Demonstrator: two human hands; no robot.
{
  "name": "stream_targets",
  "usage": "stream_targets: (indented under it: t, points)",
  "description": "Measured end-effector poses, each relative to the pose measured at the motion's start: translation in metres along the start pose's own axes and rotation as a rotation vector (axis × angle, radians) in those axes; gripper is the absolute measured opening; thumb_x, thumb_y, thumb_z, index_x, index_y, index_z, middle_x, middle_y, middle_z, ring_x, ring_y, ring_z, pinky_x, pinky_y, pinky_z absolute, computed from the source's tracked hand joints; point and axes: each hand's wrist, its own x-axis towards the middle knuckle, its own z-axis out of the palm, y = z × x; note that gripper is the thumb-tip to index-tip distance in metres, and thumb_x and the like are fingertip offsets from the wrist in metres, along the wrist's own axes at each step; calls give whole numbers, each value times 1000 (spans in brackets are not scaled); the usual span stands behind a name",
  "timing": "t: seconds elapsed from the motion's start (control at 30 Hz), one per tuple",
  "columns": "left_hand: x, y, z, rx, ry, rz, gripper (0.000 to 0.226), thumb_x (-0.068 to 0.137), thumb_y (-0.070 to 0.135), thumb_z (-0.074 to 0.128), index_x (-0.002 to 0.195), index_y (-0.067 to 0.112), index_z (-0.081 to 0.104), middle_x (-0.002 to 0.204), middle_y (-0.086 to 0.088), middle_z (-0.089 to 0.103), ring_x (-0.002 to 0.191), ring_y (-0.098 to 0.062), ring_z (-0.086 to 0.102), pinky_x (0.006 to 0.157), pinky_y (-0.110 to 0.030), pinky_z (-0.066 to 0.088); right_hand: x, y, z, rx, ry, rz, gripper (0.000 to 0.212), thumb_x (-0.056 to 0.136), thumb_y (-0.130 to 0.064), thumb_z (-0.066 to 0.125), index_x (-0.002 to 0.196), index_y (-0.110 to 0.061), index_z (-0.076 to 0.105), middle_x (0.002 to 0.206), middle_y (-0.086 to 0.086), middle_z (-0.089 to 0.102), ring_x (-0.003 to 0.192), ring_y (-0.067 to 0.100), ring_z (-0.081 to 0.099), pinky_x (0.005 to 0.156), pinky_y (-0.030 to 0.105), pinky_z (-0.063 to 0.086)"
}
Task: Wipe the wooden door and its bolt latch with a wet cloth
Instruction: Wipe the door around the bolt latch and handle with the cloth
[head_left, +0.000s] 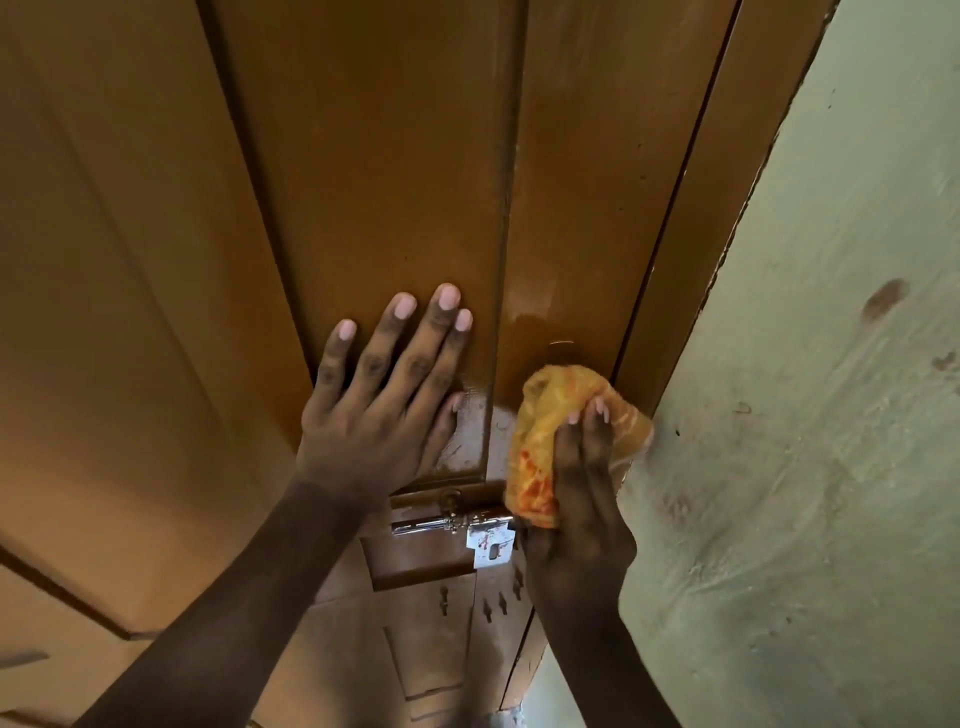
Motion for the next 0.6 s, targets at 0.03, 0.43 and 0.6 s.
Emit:
stream_targets:
  t: [0.03, 0.43, 0.6]
  points:
    - [0, 0, 0, 3, -2, -1, 73, 103, 47, 48, 164, 12, 28, 170, -7, 22, 155, -28, 25, 123, -49, 17, -2, 2, 0, 29, 15, 38, 53, 106, -38, 45, 150, -9, 38, 149, 22, 49, 131, 46, 55, 80, 62, 59]
    - [-1, 1, -1, 28, -3, -7, 70, 104, 46, 44, 163, 12, 29, 169, -7, 24, 156, -27, 21, 124, -49, 16, -11, 5, 23, 62, 120, -48, 49, 109, -36, 42, 144, -3, 40, 153, 20, 42, 128, 53, 54, 84, 66, 57]
    - [-1, 0, -5, -5, -40, 8, 71, 105, 45, 44, 164, 11, 26, 169, -8, 19, 154, -31, 26, 123, -51, 18, 23, -30, 30, 164, 184, 134, 53, 107, -28, 34, 143, 10, 43, 153, 29, 38, 146, 48, 33, 106, 63, 45]
